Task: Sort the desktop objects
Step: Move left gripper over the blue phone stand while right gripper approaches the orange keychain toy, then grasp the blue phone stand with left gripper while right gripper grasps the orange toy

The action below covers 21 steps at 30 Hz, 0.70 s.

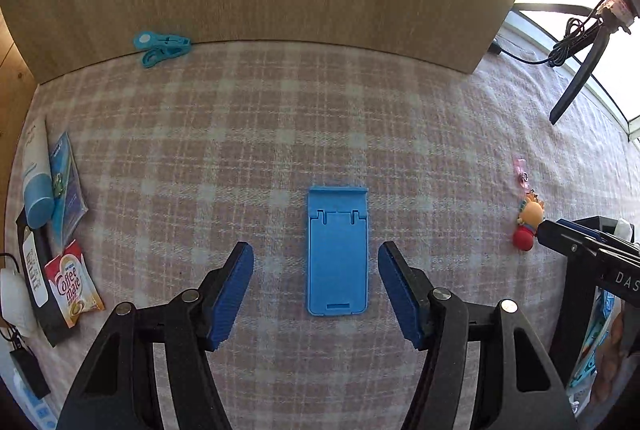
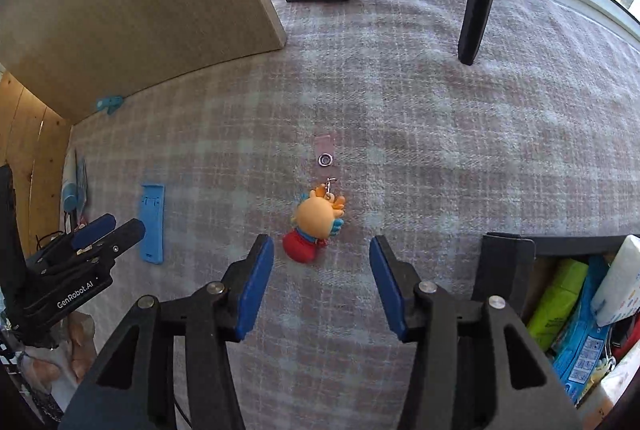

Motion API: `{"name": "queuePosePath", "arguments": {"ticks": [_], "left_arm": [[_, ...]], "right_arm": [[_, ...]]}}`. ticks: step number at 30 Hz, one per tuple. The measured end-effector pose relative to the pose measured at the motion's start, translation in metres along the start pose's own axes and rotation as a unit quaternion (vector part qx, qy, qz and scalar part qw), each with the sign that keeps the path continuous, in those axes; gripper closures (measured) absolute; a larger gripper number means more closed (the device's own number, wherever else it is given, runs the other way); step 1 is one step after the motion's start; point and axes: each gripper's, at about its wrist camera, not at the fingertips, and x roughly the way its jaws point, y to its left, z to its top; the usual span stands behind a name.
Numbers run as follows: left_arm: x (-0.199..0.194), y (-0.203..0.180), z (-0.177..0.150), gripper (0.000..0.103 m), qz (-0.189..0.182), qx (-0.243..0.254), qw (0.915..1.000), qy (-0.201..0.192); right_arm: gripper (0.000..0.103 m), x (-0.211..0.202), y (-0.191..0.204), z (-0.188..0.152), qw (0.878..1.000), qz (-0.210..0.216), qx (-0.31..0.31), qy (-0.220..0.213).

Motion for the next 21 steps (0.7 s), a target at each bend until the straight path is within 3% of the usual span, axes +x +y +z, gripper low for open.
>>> {"name": "queuePosePath", "arguments": {"ticks": [5,10,14,17,19,21], "left_arm": [[0.013,-0.013,-0.004,0.04,0.006,0.005,0.9999,0.008],[0.024,-0.03,-0.008,0.04,0.039,0.018,0.999,0.012],[0.029,-0.04,-0.005,0.042,0.036,0.011,0.9992,0.011],[0.027,-0.035,0.001,0.056,0.037,0.011,0.9992,0.004],[0.023,-0.021,0.004,0.069,0.036,0.009,0.9993,0.003],[0.021,-0.006,0.007,0.069,0.031,0.003,0.9995,0.005]], "right_arm": [[0.054,0.011,-0.001,0.001,1.0,0.0,0.01,0.008],[0.054,0.018,0.006,0.004,1.0,-0.005,0.007,0.007],[0.054,0.021,0.017,0.005,1.0,-0.015,-0.003,0.0],[0.054,0.023,0.026,0.004,0.999,-0.024,-0.024,-0.004],[0.063,0.023,0.029,0.003,0.999,-0.031,-0.038,-0.007],[0.071,0.023,0.031,0.0,0.998,-0.032,-0.045,-0.007]]}}
